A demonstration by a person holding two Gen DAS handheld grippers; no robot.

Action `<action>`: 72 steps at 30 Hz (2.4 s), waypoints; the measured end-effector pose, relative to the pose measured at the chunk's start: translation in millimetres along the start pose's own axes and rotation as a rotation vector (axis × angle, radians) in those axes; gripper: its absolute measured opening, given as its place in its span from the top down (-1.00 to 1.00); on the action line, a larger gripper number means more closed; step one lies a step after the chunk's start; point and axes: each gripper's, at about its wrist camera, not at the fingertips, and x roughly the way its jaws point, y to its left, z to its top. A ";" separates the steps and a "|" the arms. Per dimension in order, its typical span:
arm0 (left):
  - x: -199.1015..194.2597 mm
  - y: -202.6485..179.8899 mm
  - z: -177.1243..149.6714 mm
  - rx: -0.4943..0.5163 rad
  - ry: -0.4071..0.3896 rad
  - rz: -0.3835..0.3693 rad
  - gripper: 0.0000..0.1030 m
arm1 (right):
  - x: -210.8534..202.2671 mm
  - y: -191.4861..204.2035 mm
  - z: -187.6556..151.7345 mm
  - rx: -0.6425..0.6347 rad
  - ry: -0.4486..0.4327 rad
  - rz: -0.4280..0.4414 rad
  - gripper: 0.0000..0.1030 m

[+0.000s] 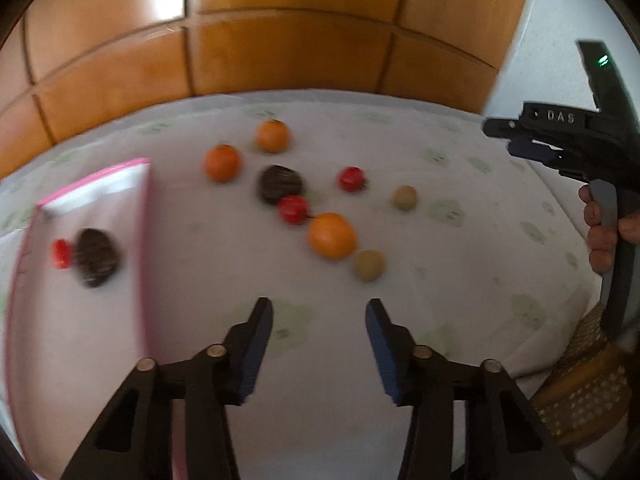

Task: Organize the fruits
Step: 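Reach the left tool to the cluster and grasp a small tan round fruit, then grasp a red tomato with the right tool while the left tool holds the tan fruit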

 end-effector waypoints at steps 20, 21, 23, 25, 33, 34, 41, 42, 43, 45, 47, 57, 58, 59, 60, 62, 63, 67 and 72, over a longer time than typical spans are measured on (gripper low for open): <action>51.3 -20.1 6.3 0.031 0.046 -0.005 0.55 | 21.7 2.6 -1.2 -0.030 0.090 -0.023 0.04; 44.4 -16.4 0.3 0.045 0.040 0.002 0.55 | 23.2 3.0 -1.5 -0.032 0.098 -0.024 0.04; 34.3 -10.9 -10.2 0.070 0.034 0.023 0.55 | 25.1 4.2 -2.8 -0.041 0.107 -0.029 0.04; 28.2 -3.4 -22.9 0.086 0.043 0.046 0.55 | 26.6 5.3 -4.4 -0.044 0.117 -0.033 0.04; 16.8 3.3 -43.0 0.116 -0.004 0.048 0.54 | 31.0 11.6 -10.5 -0.050 0.150 -0.020 0.05; 17.0 2.7 -43.5 0.119 -0.008 0.047 0.54 | 32.5 13.3 -11.1 -0.056 0.155 -0.019 0.06; 12.0 6.1 -44.5 0.109 -0.006 0.023 0.55 | 41.6 36.0 -20.3 -0.135 0.206 0.039 0.08; 11.1 6.2 -45.4 0.111 -0.005 0.019 0.55 | 43.1 39.8 -21.9 -0.145 0.213 0.053 0.08; 9.6 7.0 -47.2 0.115 -0.006 0.014 0.55 | 44.5 44.2 -23.1 -0.156 0.222 0.067 0.08; 7.3 10.2 -48.7 0.100 -0.005 0.002 0.55 | 48.4 52.7 -24.6 -0.170 0.240 0.091 0.08; 5.6 12.7 -49.3 0.090 -0.004 -0.006 0.55 | 52.2 61.1 -23.2 -0.185 0.250 0.095 0.08; 1.0 19.0 -55.9 0.064 -0.009 -0.031 0.55 | 100.5 105.9 -7.2 -0.262 0.328 0.097 0.08; 1.3 19.3 -55.4 0.061 -0.009 -0.034 0.55 | 107.1 109.5 -7.0 -0.278 0.338 0.080 0.08; 1.5 19.4 -55.2 0.060 -0.009 -0.036 0.55 | 113.4 112.5 -7.1 -0.295 0.345 0.059 0.08; 1.7 19.6 -55.3 0.059 -0.009 -0.038 0.55 | 119.1 114.7 -7.4 -0.311 0.352 0.044 0.08; 2.2 20.5 -54.5 0.061 -0.009 -0.041 0.55 | 128.6 117.4 -8.0 -0.330 0.373 0.028 0.08; 2.3 20.8 -54.4 0.060 -0.009 -0.044 0.55 | 133.4 118.5 -8.8 -0.341 0.379 0.011 0.08; 2.7 22.5 -54.6 0.057 -0.011 -0.049 0.55 | 143.7 120.4 -12.3 -0.372 0.387 -0.017 0.38; 2.5 22.6 -54.5 0.058 -0.013 -0.051 0.55 | 128.7 116.8 -18.5 -0.393 0.356 -0.020 0.47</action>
